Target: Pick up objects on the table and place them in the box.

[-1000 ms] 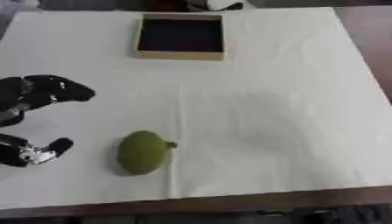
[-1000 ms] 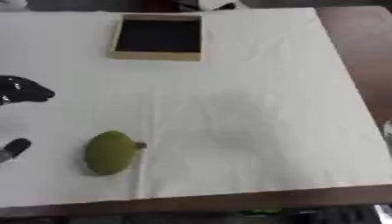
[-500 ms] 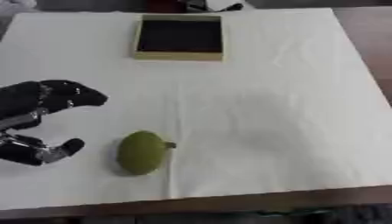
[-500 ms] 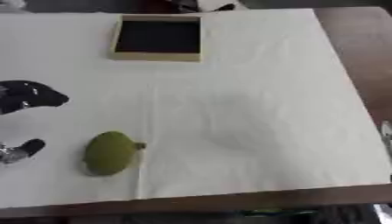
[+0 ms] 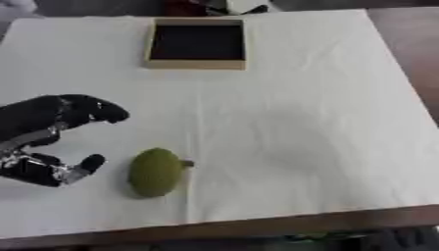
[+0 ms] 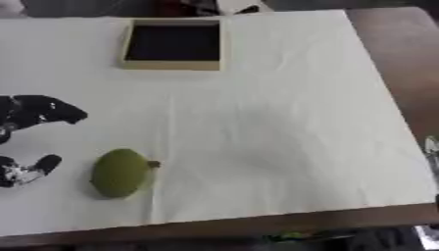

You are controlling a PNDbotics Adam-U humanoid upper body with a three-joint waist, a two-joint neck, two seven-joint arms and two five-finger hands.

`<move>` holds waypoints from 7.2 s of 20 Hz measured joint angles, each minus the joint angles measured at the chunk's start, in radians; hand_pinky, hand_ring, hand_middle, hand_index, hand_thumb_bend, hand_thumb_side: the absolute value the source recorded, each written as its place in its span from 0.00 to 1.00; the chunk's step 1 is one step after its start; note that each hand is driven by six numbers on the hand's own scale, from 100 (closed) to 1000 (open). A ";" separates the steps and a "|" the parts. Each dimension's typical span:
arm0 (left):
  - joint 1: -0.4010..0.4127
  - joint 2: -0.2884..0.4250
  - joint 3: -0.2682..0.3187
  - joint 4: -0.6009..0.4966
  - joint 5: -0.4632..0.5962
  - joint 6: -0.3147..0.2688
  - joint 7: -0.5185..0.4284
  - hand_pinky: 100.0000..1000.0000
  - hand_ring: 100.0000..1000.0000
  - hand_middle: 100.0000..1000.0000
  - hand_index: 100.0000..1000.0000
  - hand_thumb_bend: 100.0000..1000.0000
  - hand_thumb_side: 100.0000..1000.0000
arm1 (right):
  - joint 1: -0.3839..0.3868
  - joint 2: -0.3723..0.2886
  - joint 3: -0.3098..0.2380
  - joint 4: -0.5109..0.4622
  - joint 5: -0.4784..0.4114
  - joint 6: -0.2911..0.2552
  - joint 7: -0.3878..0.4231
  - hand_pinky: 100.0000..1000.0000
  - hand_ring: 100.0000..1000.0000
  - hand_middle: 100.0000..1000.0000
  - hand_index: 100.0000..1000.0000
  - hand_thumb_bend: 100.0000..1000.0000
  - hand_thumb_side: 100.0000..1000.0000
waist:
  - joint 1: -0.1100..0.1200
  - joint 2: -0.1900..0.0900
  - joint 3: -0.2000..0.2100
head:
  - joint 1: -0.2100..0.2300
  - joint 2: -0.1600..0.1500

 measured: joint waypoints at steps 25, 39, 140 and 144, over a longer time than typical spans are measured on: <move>0.070 -0.203 0.058 -0.007 0.116 0.172 -0.172 0.88 0.69 0.81 0.99 0.00 0.76 | 0.002 -0.034 0.002 0.000 -0.014 -0.007 0.003 0.73 0.63 0.54 0.71 0.00 0.34 | 0.017 -0.009 0.029 | -0.009 0.000; 0.036 -0.287 0.080 -0.056 0.102 0.232 -0.232 0.92 0.73 0.82 0.99 0.00 0.74 | 0.006 -0.034 -0.001 0.000 0.002 -0.011 -0.004 0.73 0.64 0.54 0.71 0.00 0.36 | 0.012 0.018 0.039 | -0.003 0.000; 0.031 -0.377 0.006 0.116 -0.353 0.105 -0.106 0.71 0.51 0.63 0.97 0.00 0.68 | 0.024 -0.008 -0.001 0.000 -0.004 -0.002 -0.026 0.72 0.63 0.53 0.71 0.00 0.41 | 0.012 0.024 0.038 | -0.008 0.000; 0.040 -0.370 -0.007 0.118 -0.303 0.115 -0.115 0.70 0.49 0.55 0.92 0.00 0.69 | 0.024 -0.007 -0.001 0.000 -0.004 -0.001 -0.029 0.72 0.63 0.53 0.70 0.00 0.40 | 0.012 0.024 0.037 | -0.008 0.000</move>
